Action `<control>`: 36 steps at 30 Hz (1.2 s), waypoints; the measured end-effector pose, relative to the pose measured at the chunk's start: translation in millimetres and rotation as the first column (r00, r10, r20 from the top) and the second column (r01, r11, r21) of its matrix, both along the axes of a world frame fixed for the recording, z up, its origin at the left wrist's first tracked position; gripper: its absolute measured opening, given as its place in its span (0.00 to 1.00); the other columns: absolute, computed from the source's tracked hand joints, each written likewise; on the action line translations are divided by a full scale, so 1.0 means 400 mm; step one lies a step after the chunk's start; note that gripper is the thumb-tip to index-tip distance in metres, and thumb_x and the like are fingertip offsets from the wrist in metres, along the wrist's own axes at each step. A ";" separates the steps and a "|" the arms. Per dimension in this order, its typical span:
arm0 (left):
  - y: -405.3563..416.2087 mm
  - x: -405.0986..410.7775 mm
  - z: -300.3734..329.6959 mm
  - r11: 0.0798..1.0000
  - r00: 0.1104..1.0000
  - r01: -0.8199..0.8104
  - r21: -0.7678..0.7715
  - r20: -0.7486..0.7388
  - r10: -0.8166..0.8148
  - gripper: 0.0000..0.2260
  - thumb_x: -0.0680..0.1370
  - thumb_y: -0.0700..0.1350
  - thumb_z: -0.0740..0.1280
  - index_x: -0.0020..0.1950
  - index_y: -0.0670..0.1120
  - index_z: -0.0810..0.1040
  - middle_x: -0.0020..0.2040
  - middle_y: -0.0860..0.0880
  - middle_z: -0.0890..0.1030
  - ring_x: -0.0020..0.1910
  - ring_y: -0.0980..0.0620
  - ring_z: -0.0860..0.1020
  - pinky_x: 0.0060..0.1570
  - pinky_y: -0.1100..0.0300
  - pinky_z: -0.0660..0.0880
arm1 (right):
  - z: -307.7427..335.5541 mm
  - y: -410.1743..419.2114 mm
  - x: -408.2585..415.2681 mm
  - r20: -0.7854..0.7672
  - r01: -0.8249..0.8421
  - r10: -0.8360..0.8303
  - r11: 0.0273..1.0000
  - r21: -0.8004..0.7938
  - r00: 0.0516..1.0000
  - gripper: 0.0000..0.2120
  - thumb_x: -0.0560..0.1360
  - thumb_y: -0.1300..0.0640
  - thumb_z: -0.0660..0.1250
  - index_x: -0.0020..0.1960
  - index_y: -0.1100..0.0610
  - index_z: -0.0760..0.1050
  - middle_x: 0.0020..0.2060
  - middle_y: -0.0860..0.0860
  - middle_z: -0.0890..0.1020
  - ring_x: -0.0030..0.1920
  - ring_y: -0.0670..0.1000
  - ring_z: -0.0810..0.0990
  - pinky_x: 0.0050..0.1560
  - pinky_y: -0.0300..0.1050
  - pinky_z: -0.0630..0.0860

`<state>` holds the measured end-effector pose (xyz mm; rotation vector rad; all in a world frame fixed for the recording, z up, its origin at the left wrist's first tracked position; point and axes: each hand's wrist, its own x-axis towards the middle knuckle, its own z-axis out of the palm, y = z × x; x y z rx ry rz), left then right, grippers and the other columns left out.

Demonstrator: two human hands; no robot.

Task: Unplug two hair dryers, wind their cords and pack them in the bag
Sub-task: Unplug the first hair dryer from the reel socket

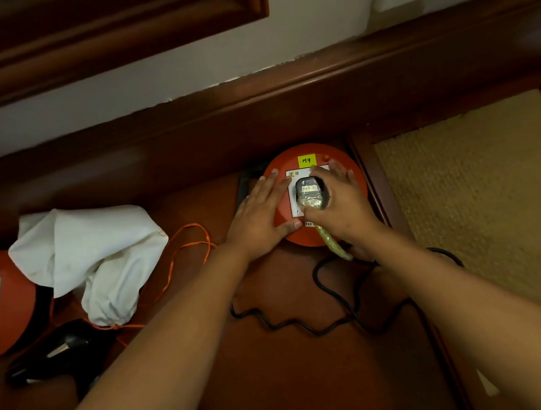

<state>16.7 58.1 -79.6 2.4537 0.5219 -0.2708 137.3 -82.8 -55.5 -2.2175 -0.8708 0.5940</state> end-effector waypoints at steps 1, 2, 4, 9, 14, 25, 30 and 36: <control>0.000 0.000 0.000 1.000 1.000 0.001 -0.001 0.000 -0.001 0.38 0.74 0.63 0.65 0.78 0.57 0.48 0.79 0.55 0.43 0.77 0.53 0.43 0.74 0.42 0.54 | 0.000 0.001 0.000 0.011 -0.005 0.005 1.000 -0.011 1.000 0.29 0.68 0.53 0.73 0.66 0.57 0.70 0.67 0.56 0.73 0.76 0.55 0.55 0.74 0.59 0.51; 0.000 0.000 0.000 1.000 1.000 0.000 -0.003 0.000 0.000 0.39 0.74 0.63 0.65 0.78 0.57 0.48 0.79 0.54 0.43 0.77 0.53 0.43 0.73 0.42 0.54 | 0.000 0.002 0.001 0.019 -0.010 0.010 1.000 -0.020 1.000 0.28 0.68 0.52 0.73 0.66 0.57 0.71 0.66 0.56 0.73 0.75 0.56 0.56 0.73 0.60 0.52; 0.000 0.000 0.001 1.000 1.000 -0.003 -0.007 0.001 0.003 0.38 0.74 0.63 0.65 0.78 0.57 0.48 0.79 0.54 0.43 0.77 0.52 0.43 0.73 0.42 0.54 | 0.003 0.003 0.002 0.025 -0.022 0.022 0.999 -0.031 0.999 0.29 0.66 0.50 0.72 0.64 0.57 0.72 0.64 0.57 0.75 0.74 0.57 0.59 0.72 0.62 0.56; -0.003 0.000 0.005 1.000 1.000 -0.005 -0.013 0.007 0.005 0.39 0.74 0.62 0.66 0.78 0.57 0.48 0.79 0.54 0.43 0.77 0.52 0.43 0.73 0.41 0.55 | 0.013 0.008 0.002 0.075 -0.033 0.037 0.998 -0.046 0.996 0.31 0.62 0.46 0.69 0.61 0.58 0.74 0.59 0.57 0.77 0.68 0.60 0.68 0.66 0.64 0.65; -0.006 0.000 0.007 1.000 1.000 -0.006 -0.004 -0.004 0.006 0.39 0.74 0.62 0.65 0.78 0.57 0.47 0.79 0.54 0.43 0.77 0.52 0.43 0.73 0.42 0.54 | 0.014 0.010 0.010 0.080 -0.060 0.063 0.997 -0.050 0.995 0.29 0.61 0.50 0.74 0.60 0.60 0.74 0.58 0.58 0.78 0.66 0.60 0.70 0.65 0.65 0.66; -0.009 0.000 0.009 1.000 1.000 -0.012 0.007 0.009 0.012 0.38 0.74 0.61 0.66 0.78 0.57 0.48 0.79 0.54 0.44 0.77 0.52 0.43 0.74 0.44 0.53 | 0.008 0.012 0.002 0.152 -0.075 0.091 0.991 -0.108 0.984 0.33 0.65 0.48 0.75 0.65 0.60 0.70 0.61 0.58 0.72 0.67 0.59 0.67 0.69 0.61 0.62; -0.010 -0.001 0.005 1.000 1.000 -0.013 0.006 0.014 0.012 0.38 0.74 0.61 0.66 0.78 0.56 0.49 0.79 0.54 0.44 0.77 0.52 0.43 0.74 0.44 0.53 | -0.011 0.027 -0.009 0.166 0.024 -0.010 0.996 -0.081 0.986 0.29 0.63 0.52 0.74 0.60 0.62 0.74 0.57 0.59 0.74 0.65 0.60 0.69 0.67 0.56 0.62; -0.008 -0.001 -0.001 1.000 1.000 -0.011 0.008 0.026 0.011 0.38 0.74 0.62 0.65 0.78 0.57 0.48 0.79 0.54 0.44 0.77 0.52 0.43 0.74 0.44 0.53 | -0.014 0.034 -0.018 0.167 0.053 -0.046 0.998 -0.038 0.985 0.25 0.62 0.53 0.71 0.56 0.63 0.75 0.55 0.58 0.76 0.64 0.59 0.70 0.67 0.57 0.61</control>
